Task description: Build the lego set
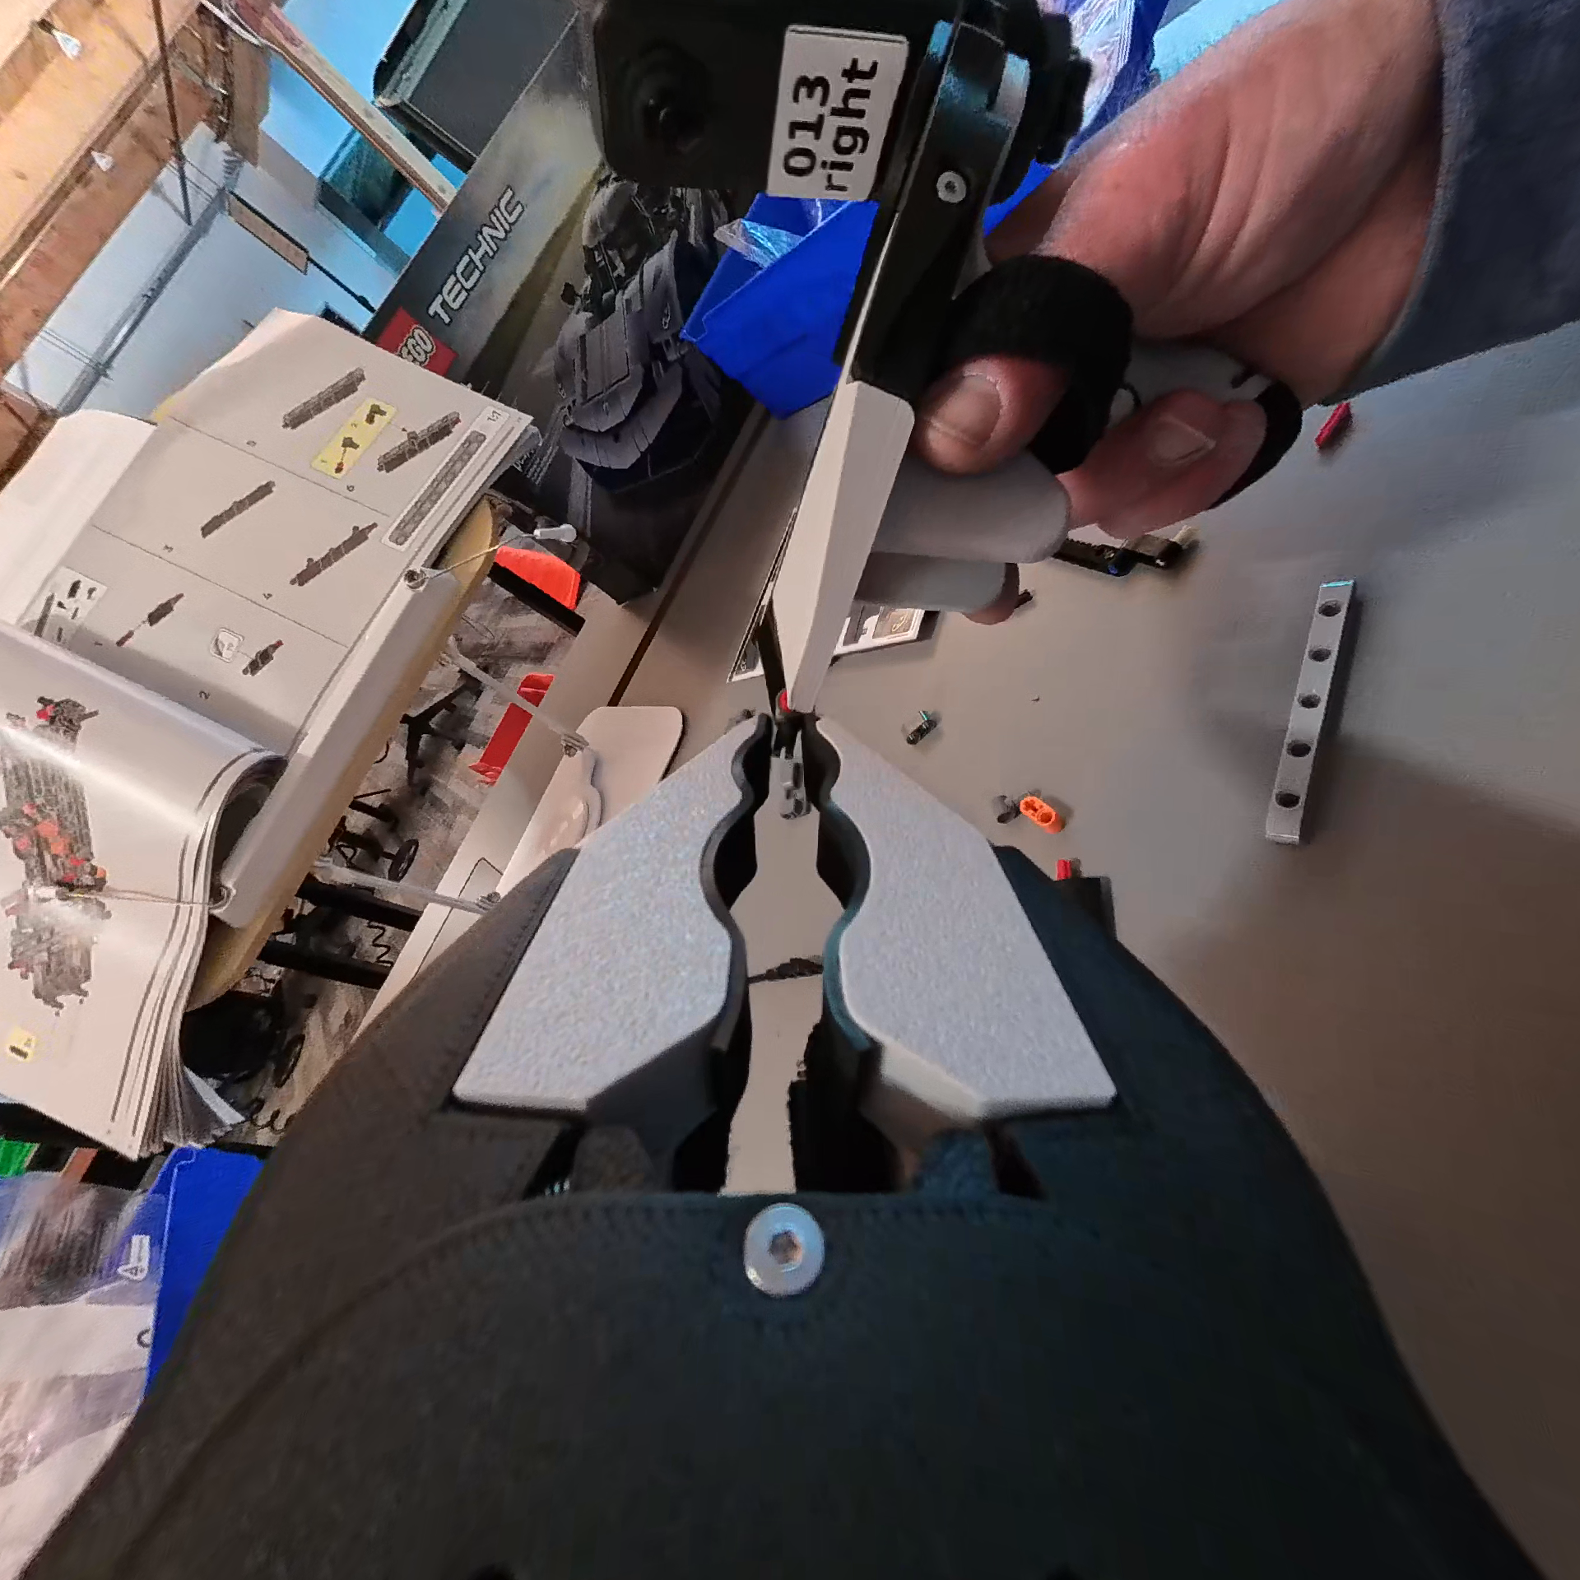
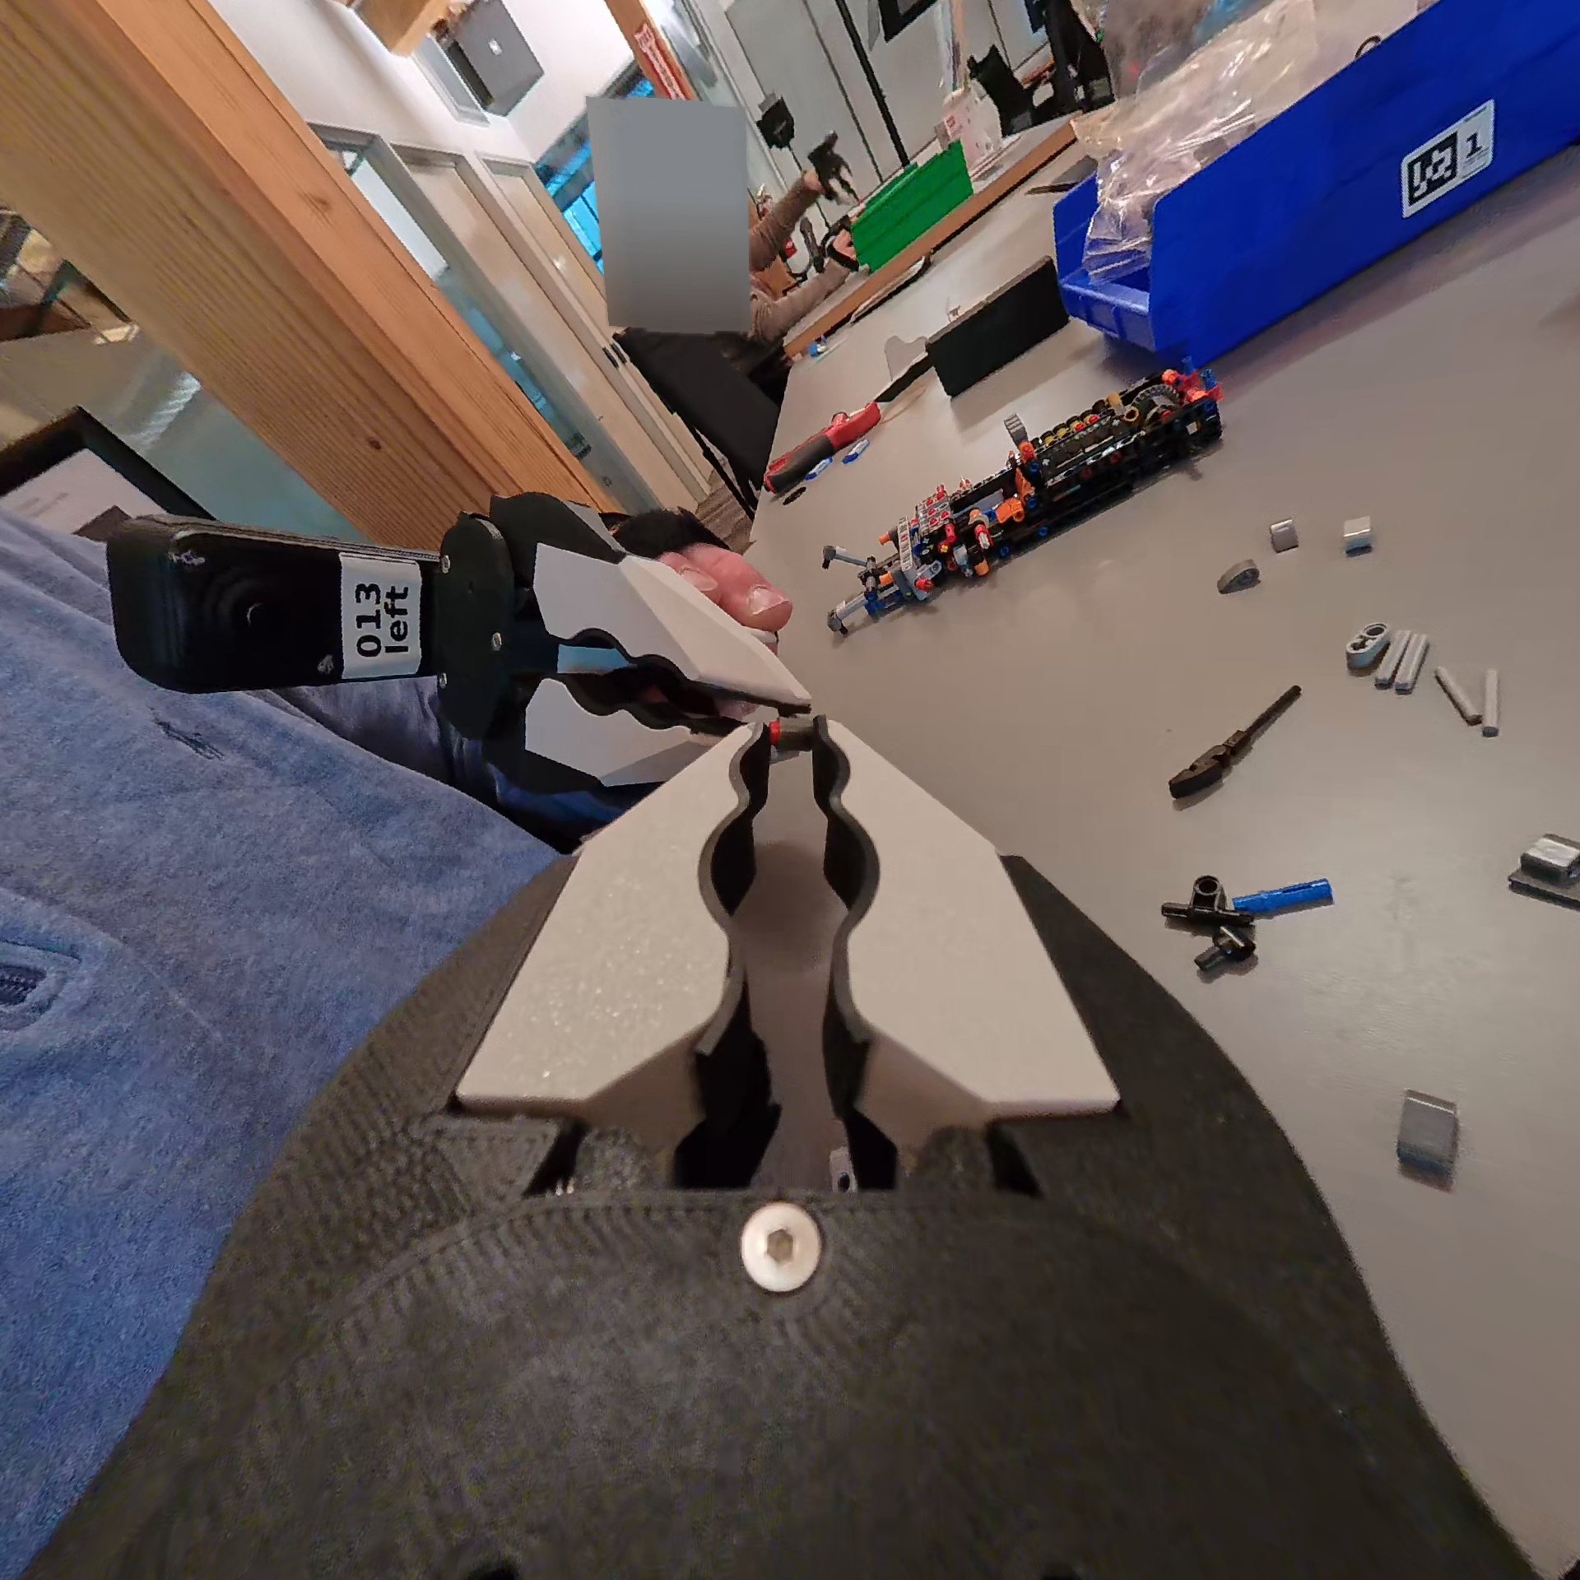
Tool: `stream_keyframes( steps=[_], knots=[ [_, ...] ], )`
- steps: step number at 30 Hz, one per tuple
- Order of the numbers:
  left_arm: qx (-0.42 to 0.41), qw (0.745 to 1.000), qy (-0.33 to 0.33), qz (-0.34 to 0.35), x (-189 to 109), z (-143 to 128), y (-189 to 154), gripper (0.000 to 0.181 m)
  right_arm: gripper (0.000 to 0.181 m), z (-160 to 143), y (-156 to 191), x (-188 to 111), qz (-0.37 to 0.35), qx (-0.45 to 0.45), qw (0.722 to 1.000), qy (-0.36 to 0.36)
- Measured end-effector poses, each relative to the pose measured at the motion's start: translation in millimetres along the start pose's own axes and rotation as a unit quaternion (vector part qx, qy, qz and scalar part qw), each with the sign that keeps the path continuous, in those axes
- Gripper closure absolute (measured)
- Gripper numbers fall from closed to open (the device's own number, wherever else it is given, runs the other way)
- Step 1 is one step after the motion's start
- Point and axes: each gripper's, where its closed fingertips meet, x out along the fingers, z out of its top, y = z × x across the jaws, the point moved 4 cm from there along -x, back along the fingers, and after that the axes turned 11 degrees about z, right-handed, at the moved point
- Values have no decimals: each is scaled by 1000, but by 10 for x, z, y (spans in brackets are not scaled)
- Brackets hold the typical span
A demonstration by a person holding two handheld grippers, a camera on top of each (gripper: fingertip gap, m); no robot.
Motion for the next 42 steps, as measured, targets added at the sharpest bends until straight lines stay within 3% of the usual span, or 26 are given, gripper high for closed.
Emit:
stream_keyframes(
  steps=[20, 42],
  knots=[
    [-41, 999, 14, 3, 204, -17, 54, 177, 173, 112, -154, -118, 23, 0, 1000, -7],
    [-19, 1000, 6, -1, 420, 55, 9, 177, 174, 109, -231, -331, 33, 1, 998, -62]
  ],
)
